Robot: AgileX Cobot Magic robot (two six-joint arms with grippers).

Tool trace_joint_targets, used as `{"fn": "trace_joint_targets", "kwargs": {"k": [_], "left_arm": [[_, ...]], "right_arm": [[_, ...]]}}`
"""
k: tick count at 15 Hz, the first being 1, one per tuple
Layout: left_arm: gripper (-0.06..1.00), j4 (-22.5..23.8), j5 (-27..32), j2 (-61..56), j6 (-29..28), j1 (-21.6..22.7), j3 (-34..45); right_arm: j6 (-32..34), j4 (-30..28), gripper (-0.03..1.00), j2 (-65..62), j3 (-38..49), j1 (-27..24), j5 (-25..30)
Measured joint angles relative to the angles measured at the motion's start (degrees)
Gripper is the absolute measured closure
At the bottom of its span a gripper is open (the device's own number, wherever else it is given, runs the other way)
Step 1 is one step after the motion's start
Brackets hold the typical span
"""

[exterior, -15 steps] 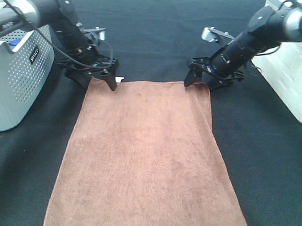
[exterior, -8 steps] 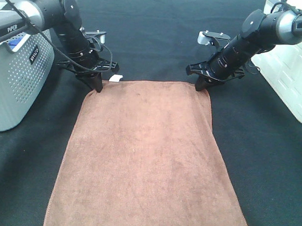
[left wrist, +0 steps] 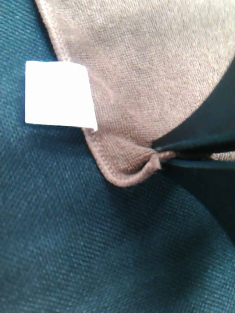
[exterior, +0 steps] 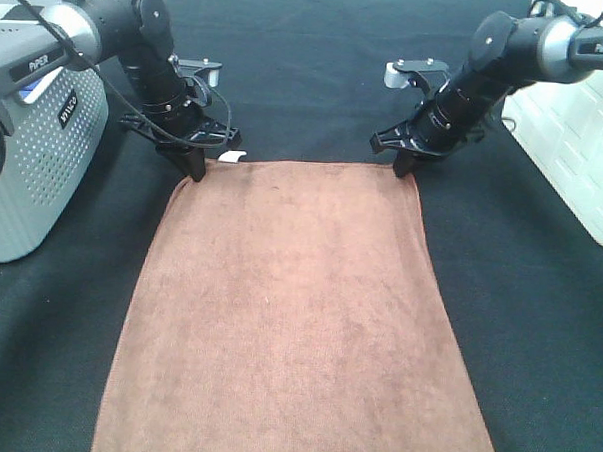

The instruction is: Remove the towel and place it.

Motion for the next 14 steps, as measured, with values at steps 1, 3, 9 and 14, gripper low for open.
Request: {"fn": "trace_joint_targets", "kwargs": {"k": [1,3,9,14], "left_arm": [[0.94,0.40,-0.23,0.40,0.06,0.00,-0.97],[0.94,1.55,-1.89,0.80,0.63,0.00,-2.75],[0.94,3.78,-9.63,0.92,0.92,0.00,-8.77],[0.94,3.78,-20.97,1.03,0.92,0.00,-8.77]], "right_arm": [[-0.17,-2.01,0.96,0.40,-1.55,0.00,0.06],[-0.57,-5.27,0.96,0.46,-5.67,0.00,0.11],[-0.63,-8.42,0.96,0.40,-9.85,0.06,-4.35],[-0.06,-8.08,0.96,0.57,-9.85,-0.11,-13.69]]}}
